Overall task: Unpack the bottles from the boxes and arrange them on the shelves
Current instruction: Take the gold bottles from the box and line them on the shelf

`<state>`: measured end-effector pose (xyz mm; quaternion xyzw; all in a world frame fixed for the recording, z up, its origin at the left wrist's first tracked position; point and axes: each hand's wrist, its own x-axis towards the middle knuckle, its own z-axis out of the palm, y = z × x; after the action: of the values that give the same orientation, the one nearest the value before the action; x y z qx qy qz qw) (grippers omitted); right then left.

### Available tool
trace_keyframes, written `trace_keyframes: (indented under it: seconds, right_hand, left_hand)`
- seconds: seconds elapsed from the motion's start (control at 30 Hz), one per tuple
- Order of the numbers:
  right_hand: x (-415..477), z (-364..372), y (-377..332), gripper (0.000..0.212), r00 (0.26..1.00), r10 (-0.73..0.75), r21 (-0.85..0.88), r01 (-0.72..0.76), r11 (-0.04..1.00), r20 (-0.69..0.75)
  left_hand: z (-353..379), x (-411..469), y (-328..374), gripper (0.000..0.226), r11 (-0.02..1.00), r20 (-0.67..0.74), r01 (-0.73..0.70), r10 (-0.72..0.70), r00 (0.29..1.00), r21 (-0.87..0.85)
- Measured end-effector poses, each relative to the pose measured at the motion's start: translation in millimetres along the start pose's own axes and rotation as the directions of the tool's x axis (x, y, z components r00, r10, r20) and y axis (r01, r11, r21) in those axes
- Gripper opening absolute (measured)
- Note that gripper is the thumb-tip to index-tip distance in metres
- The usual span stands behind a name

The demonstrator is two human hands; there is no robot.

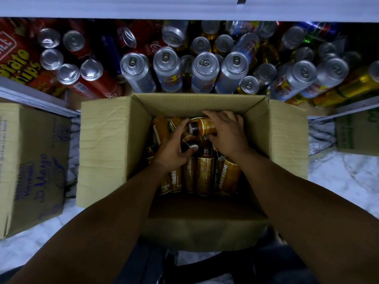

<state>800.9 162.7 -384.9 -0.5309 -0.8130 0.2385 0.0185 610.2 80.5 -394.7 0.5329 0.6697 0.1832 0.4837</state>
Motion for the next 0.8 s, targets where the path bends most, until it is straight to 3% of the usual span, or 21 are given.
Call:
trace_keyframes:
  seconds: [0.13, 0.3, 0.47, 0.63, 0.8]
  right_hand:
    - [-3.1, -1.3, 0.5, 0.075, 0.998, 0.013, 0.063, -0.009, 0.998, -0.056]
    - [-13.5, -5.7, -3.1, 0.070, 0.984, 0.105, 0.336, -0.051, 0.940, -0.145]
    - [-20.7, -10.1, -6.2, 0.069, 0.975, 0.136, 0.407, -0.054, 0.912, -0.175]
    - [-27.0, -9.0, -9.8, 0.071, 0.973, 0.135, 0.419, -0.045, 0.907, -0.188]
    - [-28.8, -10.1, -8.8, 0.073, 0.973, 0.162, 0.425, -0.078, 0.902, -0.163]
  left_hand:
    - [-1.9, 0.0, 1.5, 0.091, 0.999, -0.019, -0.019, 0.018, 1.000, -0.042]
    - [-3.8, 4.8, 2.6, 0.083, 0.989, -0.083, -0.011, -0.001, 0.997, -0.148]
    - [-10.5, 11.0, 8.1, 0.067, 0.973, -0.198, -0.043, -0.003, 0.980, -0.227]
    - [-17.9, 15.7, 14.5, 0.041, 0.982, -0.357, -0.170, 0.130, 0.925, -0.085]
    - [-17.7, 21.4, 8.4, 0.030, 0.976, -0.379, -0.217, 0.196, 0.904, -0.012]
